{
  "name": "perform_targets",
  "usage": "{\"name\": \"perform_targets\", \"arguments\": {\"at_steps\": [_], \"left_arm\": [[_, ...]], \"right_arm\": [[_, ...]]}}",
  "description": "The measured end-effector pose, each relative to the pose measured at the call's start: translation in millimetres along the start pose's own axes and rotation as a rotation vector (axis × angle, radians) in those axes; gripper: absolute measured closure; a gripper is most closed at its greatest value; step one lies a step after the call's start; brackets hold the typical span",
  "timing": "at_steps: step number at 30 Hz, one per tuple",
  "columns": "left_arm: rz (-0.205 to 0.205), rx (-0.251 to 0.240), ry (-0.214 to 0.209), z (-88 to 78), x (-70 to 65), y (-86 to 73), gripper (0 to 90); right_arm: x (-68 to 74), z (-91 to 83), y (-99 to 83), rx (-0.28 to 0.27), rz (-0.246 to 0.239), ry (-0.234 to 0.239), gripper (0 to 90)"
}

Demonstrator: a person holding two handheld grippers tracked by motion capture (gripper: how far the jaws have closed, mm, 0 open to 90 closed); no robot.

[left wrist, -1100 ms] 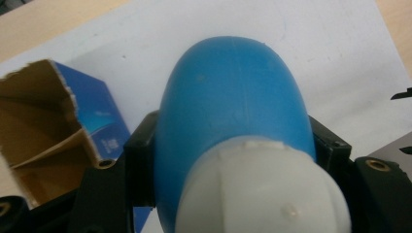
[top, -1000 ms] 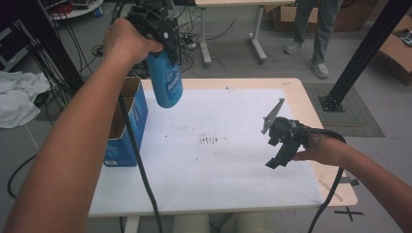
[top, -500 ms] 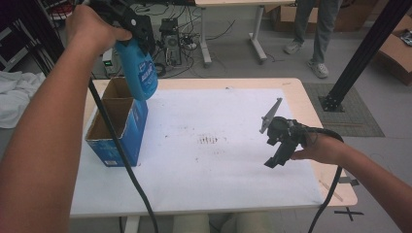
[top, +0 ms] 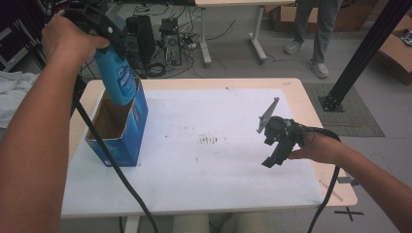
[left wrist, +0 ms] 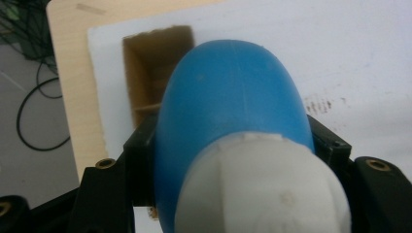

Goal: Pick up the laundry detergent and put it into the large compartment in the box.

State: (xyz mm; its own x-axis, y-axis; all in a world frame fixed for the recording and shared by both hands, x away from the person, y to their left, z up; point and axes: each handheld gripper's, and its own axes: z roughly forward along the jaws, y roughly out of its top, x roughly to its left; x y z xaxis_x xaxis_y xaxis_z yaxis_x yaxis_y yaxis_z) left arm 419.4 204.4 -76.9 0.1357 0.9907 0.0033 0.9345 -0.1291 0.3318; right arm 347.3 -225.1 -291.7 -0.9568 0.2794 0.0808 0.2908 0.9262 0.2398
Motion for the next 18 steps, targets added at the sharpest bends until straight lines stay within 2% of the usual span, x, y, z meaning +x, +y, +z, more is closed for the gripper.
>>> {"name": "perform_targets", "arguments": {"at_steps": [9, 12, 18], "left_arm": [[-0.031, 0.037, 0.031, 26.4, 18.7, -16.4, 38.1], [-0.042, 0.050, 0.036, 41.8, 25.9, -23.3, 38.1], [-0.045, 0.067, 0.030, 66.5, 29.9, -31.4, 38.1]], "right_arm": [[0.3, -0.4, 0.8, -0.001, 0.002, 0.002, 18.6], [-0.4, -0.3, 0.9, 0.000, 0.003, 0.001, 18.6], [-2.4, 0.8, 1.4, -0.002, 0.012, 0.000, 18.6]]}}
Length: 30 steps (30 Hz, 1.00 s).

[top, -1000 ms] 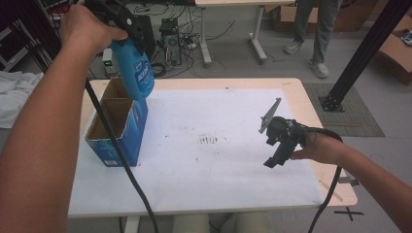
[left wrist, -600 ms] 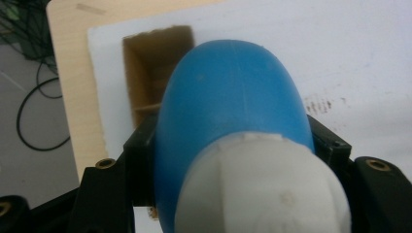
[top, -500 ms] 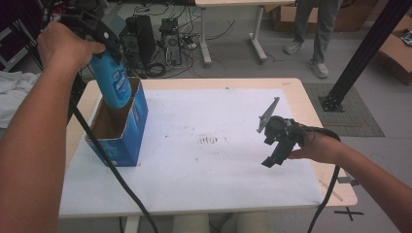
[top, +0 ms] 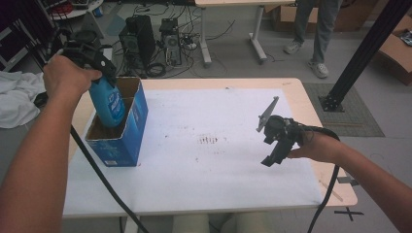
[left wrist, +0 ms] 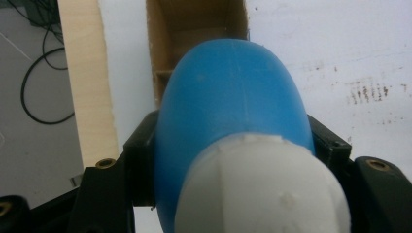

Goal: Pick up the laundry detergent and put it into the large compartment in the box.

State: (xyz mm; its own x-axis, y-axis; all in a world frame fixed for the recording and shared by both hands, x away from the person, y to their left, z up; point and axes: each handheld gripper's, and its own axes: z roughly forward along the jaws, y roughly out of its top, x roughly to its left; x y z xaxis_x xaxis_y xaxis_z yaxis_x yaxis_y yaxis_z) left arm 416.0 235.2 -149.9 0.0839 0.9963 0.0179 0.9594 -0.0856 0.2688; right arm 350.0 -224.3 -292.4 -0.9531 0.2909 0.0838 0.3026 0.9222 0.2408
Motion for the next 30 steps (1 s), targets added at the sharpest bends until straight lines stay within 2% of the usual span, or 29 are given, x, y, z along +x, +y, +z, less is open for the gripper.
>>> {"name": "perform_targets", "arguments": {"at_steps": [3, 6, 11, 12, 13, 16, 25, 30], "left_arm": [[0.002, 0.001, 0.001, 9.4, 0.2, -2.2, 38.1], [0.005, 0.001, 0.003, 28.1, 1.2, -6.9, 38.1], [0.007, 0.012, -0.001, 48.4, 3.3, -12.3, 38.1], [0.007, 0.012, -0.001, 48.4, 3.3, -12.3, 38.2], [0.010, 0.019, 0.000, 57.7, 4.2, -14.8, 38.2], [0.014, 0.024, -0.001, 69.3, 4.6, -18.3, 38.2], [0.011, 0.038, -0.007, 91.3, 5.1, -24.2, 38.1], [0.007, 0.052, -0.015, 109.3, 4.5, -29.3, 38.1]], "right_arm": [[0.1, 1.2, 0.7, -0.002, -0.006, 0.001, 18.6], [0.5, 3.1, 0.8, 0.001, -0.004, 0.004, 18.6], [-0.2, 3.2, -0.1, 0.003, 0.002, 0.003, 18.6], [-0.1, 3.1, -0.2, 0.002, 0.002, 0.002, 18.6], [0.0, 3.1, -0.2, 0.001, 0.003, 0.002, 18.6], [-0.3, 3.4, -0.3, 0.005, 0.004, 0.004, 18.6], [-0.3, 5.6, 1.5, 0.011, 0.005, 0.004, 18.7], [-0.4, 6.5, 1.3, 0.014, 0.008, 0.005, 18.7]]}}
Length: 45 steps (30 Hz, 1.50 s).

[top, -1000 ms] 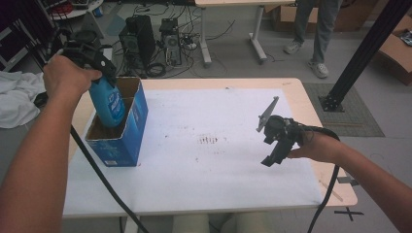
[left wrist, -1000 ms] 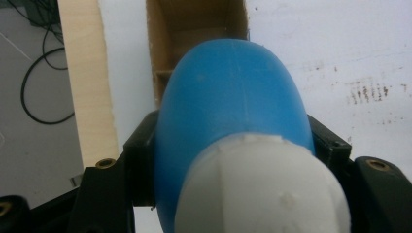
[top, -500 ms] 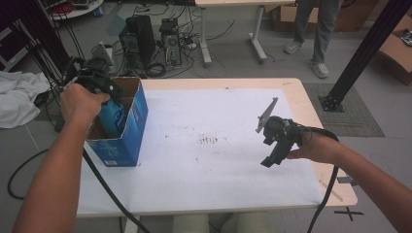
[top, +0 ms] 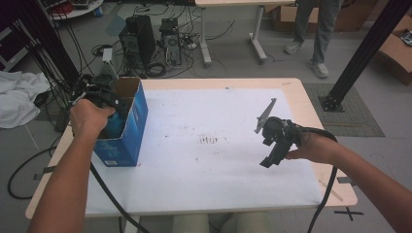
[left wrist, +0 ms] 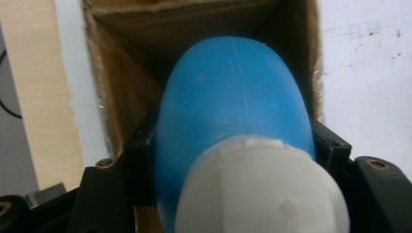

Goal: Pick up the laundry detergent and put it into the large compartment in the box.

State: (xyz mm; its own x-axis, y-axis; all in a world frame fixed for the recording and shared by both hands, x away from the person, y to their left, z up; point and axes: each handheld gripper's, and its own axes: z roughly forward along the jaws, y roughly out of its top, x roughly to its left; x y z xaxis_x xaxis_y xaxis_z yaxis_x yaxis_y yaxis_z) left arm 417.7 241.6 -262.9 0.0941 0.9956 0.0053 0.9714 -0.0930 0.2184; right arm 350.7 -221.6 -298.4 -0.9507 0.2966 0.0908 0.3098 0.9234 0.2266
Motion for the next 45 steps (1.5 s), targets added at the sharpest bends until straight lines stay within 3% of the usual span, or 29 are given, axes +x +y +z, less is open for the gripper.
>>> {"name": "perform_targets", "arguments": {"at_steps": [13, 29, 45], "left_arm": [[0.002, 0.030, 0.009, 19.7, 3.5, -5.3, 38.0], [-0.049, 0.030, -0.023, 21.7, 12.5, -10.0, 35.0], [-0.077, 0.010, -0.045, 17.3, 13.2, -9.1, 30.8]], "right_arm": [[-0.5, 0.5, 0.3, 0.004, 0.002, -0.001, 18.8], [1.2, 1.5, 1.3, 0.001, -0.002, 0.002, 18.8], [1.1, 0.6, -0.3, -0.005, 0.001, 0.002, 18.8]]}}
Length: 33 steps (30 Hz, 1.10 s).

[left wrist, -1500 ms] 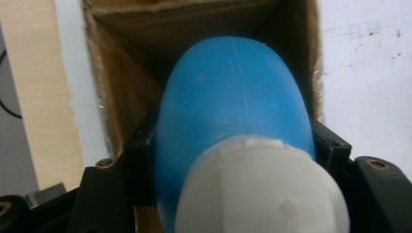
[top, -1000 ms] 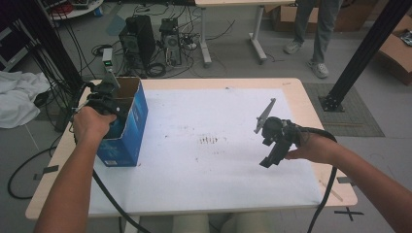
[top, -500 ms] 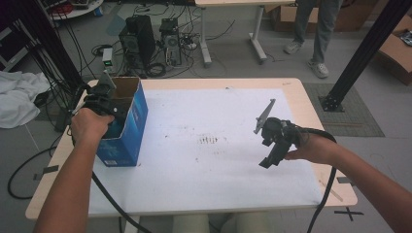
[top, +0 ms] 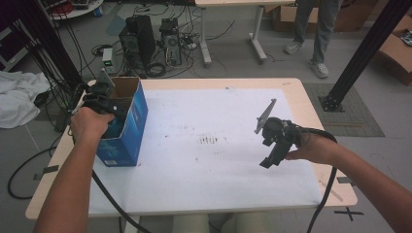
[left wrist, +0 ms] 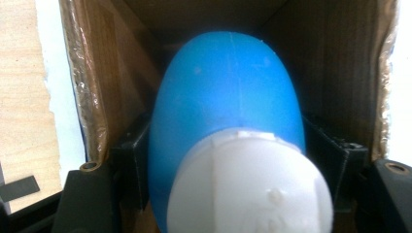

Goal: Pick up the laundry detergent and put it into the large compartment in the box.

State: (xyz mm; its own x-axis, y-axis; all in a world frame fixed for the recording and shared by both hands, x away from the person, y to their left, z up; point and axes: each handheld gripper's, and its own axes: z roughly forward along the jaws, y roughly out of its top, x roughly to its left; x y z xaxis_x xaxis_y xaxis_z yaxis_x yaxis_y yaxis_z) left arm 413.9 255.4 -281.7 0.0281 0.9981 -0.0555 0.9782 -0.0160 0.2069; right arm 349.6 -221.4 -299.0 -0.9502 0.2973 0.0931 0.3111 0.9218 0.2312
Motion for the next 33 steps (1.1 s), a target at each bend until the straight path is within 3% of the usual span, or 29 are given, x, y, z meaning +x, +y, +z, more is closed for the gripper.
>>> {"name": "perform_targets", "arguments": {"at_steps": [19, 33], "left_arm": [[0.011, -0.027, 0.000, -22.8, 1.5, 4.9, 26.6], [0.054, -0.089, 0.006, -58.1, -6.3, 11.4, 24.8]], "right_arm": [[0.8, -1.6, 0.6, 0.001, -0.003, 0.001, 18.8], [3.1, -5.6, -0.8, -0.004, -0.004, -0.005, 18.7]]}}
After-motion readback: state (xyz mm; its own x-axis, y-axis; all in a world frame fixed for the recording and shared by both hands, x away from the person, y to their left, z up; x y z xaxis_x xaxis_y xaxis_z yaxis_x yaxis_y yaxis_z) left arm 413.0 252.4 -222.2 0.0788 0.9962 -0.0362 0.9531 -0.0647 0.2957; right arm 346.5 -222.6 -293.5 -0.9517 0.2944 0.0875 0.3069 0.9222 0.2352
